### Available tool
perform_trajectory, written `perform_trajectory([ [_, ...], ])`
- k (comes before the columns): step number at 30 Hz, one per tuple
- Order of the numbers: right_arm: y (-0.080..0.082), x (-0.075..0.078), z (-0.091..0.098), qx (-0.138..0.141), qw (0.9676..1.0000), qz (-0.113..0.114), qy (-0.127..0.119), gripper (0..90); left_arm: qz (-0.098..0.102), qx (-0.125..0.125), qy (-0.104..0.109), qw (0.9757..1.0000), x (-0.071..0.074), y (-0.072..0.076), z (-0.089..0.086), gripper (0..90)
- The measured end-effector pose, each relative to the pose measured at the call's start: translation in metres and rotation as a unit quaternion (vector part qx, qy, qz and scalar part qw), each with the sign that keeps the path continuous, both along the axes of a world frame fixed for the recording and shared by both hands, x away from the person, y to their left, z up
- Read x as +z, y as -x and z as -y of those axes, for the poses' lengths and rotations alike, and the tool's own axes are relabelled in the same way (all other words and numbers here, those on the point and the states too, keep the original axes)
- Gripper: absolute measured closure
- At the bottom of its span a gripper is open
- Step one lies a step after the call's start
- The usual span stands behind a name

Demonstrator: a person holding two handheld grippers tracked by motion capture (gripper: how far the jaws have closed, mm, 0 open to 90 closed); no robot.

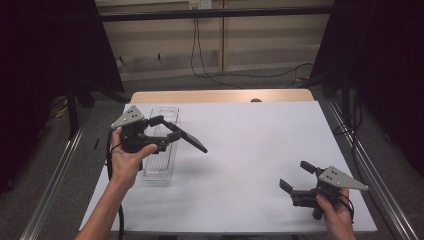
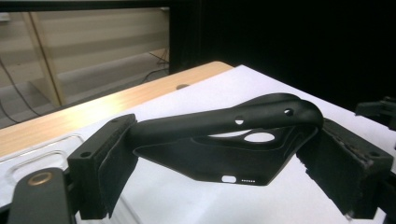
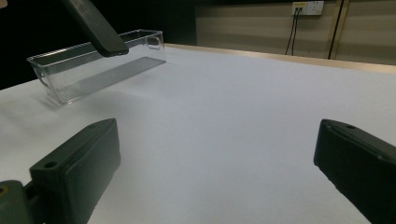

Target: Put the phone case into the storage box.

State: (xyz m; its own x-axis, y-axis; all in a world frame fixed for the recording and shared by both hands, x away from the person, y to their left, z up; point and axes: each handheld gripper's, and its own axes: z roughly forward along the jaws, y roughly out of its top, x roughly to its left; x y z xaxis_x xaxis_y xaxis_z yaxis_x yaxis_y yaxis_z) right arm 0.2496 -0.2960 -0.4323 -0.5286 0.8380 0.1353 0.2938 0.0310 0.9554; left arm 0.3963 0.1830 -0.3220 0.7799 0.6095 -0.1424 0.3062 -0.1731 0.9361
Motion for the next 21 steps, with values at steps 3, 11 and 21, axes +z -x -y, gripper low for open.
perform_trajectory([
  [3,0.0,0.0,0.0,0.0,1.0,-0.001,-0.001,0.0,0.001,0.01,-0.001,0.9999,0.003,-0.002,-0.004,13.5],
  [11,0.0,0.0,-0.001,0.002,1.0,0.0,-0.001,0.0,0.004,0.029,-0.005,0.9996,0.012,-0.008,-0.01,13.5],
  [21,0.0,0.0,-0.001,0.004,1.0,0.0,0.001,0.0,0.003,0.047,-0.007,0.9989,0.02,-0.015,-0.016,13.5],
])
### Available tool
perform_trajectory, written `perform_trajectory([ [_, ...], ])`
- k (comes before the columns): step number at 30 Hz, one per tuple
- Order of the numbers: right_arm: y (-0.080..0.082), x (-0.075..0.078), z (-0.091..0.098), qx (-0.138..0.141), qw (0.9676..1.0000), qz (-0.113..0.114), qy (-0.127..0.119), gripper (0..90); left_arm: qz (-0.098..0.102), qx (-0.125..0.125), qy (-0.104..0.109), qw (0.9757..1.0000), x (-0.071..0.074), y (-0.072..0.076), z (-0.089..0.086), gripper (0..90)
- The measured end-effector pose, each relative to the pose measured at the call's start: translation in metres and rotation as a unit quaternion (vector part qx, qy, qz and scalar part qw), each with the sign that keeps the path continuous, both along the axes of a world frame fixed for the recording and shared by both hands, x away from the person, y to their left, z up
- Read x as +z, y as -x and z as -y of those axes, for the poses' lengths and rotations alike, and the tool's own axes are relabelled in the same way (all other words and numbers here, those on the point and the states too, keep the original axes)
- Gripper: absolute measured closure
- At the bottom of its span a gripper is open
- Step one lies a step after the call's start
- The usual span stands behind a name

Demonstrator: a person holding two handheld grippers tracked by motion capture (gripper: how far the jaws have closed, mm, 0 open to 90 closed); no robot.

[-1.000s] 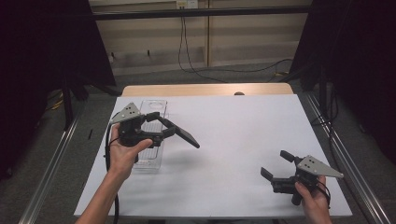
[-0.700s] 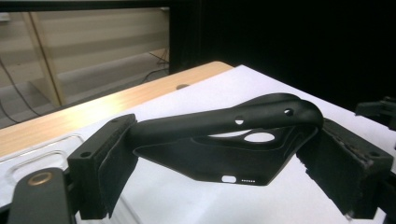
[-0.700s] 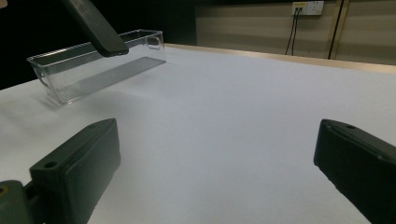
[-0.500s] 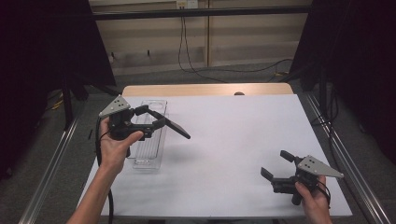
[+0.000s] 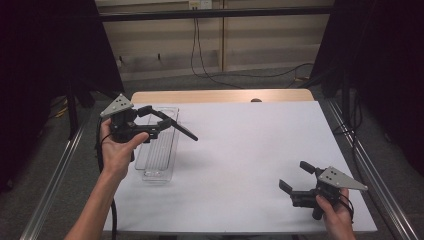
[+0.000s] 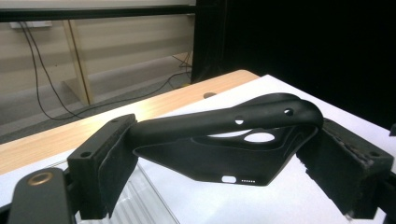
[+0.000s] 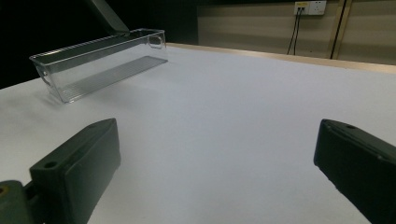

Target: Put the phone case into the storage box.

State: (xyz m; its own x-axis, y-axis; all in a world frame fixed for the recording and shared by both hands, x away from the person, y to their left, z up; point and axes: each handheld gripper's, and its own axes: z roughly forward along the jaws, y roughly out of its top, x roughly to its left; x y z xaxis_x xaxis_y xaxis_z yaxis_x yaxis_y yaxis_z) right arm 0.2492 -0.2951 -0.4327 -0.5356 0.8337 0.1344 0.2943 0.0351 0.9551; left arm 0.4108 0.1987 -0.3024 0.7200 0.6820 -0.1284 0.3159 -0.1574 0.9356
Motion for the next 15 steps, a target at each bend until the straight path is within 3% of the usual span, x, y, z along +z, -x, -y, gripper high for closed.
perform_trajectory([
  [15,0.0,0.0,0.001,-0.001,1.0,0.0,-0.001,0.0,0.001,0.037,-0.009,0.9993,0.013,-0.013,-0.008,13.3],
])
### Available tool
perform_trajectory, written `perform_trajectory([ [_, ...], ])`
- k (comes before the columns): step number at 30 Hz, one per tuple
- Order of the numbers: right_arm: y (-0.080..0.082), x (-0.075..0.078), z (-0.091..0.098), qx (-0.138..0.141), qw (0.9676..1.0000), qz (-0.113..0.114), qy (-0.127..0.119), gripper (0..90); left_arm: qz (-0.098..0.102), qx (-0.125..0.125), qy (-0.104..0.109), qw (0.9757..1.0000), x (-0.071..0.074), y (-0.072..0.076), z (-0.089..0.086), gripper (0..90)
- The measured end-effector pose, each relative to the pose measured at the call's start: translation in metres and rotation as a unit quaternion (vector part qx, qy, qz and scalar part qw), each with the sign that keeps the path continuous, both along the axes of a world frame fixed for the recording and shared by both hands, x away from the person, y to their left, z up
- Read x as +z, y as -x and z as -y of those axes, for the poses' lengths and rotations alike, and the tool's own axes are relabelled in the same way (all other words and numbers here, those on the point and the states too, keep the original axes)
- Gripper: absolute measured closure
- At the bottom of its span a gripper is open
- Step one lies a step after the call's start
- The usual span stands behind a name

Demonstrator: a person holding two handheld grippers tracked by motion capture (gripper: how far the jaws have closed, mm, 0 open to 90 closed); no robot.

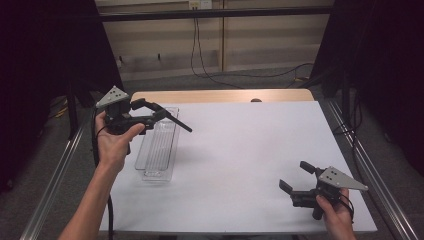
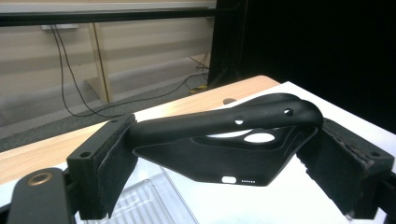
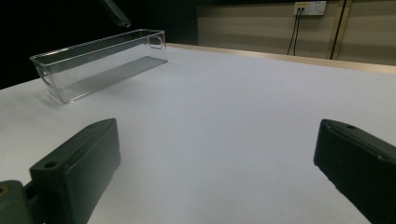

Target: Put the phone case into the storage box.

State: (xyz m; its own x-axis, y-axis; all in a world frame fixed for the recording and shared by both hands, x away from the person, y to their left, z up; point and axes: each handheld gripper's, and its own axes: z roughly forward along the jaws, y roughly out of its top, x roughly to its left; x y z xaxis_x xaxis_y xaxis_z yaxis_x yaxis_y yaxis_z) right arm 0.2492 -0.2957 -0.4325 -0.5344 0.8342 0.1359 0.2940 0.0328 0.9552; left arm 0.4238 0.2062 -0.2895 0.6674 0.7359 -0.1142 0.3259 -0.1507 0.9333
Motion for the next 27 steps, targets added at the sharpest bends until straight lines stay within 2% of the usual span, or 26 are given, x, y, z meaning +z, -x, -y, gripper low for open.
perform_trajectory([
  [10,0.001,0.0,-0.001,0.001,1.0,0.002,0.0,0.0,-0.004,0.031,-0.006,0.9995,0.003,-0.01,-0.007,13.3],
  [15,0.0,0.0,-0.001,0.002,1.0,0.002,0.0,0.0,-0.011,0.048,-0.018,0.9986,0.001,-0.015,-0.01,13.3],
  [27,0.001,0.0,-0.001,0.004,1.0,0.003,-0.001,0.0,-0.012,0.077,-0.027,0.9966,-0.001,-0.023,-0.013,13.3],
])
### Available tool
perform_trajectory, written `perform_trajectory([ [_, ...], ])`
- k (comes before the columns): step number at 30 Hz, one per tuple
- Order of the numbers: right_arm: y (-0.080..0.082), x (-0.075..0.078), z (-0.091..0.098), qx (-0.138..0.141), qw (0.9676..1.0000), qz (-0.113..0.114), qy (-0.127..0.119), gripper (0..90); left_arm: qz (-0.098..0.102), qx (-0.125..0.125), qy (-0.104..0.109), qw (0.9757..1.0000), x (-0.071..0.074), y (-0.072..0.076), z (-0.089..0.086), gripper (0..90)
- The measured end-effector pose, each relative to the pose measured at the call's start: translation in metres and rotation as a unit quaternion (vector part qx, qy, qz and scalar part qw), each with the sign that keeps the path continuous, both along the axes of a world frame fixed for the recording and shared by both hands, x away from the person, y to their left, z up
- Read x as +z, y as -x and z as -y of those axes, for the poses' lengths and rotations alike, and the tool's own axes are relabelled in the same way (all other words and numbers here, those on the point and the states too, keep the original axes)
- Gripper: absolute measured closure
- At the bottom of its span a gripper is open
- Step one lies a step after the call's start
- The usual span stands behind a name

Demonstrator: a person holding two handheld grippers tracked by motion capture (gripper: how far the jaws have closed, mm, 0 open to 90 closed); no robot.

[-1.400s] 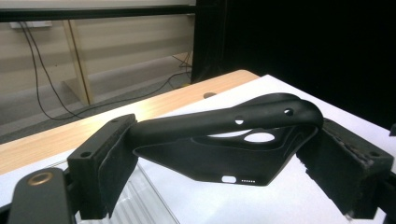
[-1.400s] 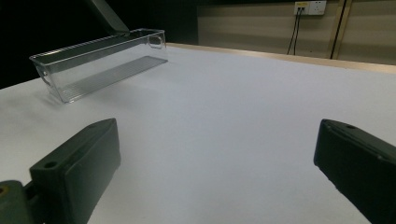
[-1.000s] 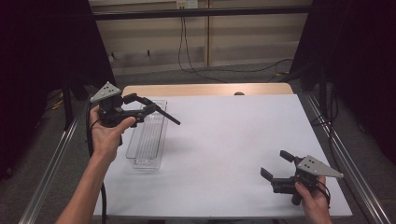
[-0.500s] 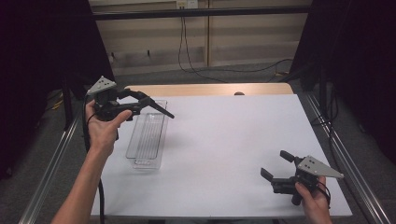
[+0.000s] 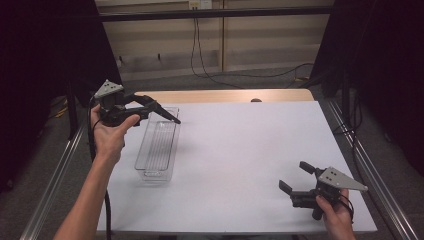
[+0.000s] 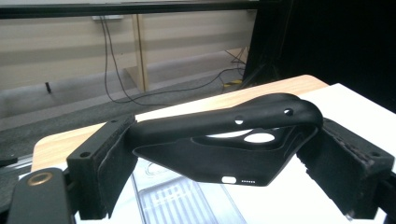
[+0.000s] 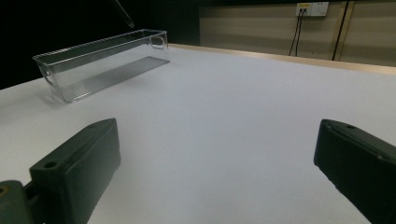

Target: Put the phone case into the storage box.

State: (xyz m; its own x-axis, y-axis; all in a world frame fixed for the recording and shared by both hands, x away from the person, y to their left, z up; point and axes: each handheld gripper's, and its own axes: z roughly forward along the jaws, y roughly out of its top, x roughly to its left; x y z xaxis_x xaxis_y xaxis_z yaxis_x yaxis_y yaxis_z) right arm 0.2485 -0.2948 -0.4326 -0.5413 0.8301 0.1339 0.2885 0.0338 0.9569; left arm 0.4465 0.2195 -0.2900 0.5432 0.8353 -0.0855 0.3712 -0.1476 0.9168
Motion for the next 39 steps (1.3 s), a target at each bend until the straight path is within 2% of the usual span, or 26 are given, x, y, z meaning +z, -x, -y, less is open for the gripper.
perform_trajectory([
  [19,0.0,-0.001,0.0,0.001,1.0,0.001,0.001,0.0,-0.014,0.047,-0.025,0.9985,-0.002,-0.019,-0.004,13.3],
  [27,-0.001,-0.002,-0.001,-0.001,0.9999,0.005,0.009,0.0,-0.024,0.065,-0.039,0.9968,-0.007,-0.025,-0.006,13.2],
  [39,-0.001,-0.002,-0.001,-0.001,0.9999,0.006,0.013,0.0,-0.041,0.082,-0.058,0.9941,-0.016,-0.034,0.005,13.1],
])
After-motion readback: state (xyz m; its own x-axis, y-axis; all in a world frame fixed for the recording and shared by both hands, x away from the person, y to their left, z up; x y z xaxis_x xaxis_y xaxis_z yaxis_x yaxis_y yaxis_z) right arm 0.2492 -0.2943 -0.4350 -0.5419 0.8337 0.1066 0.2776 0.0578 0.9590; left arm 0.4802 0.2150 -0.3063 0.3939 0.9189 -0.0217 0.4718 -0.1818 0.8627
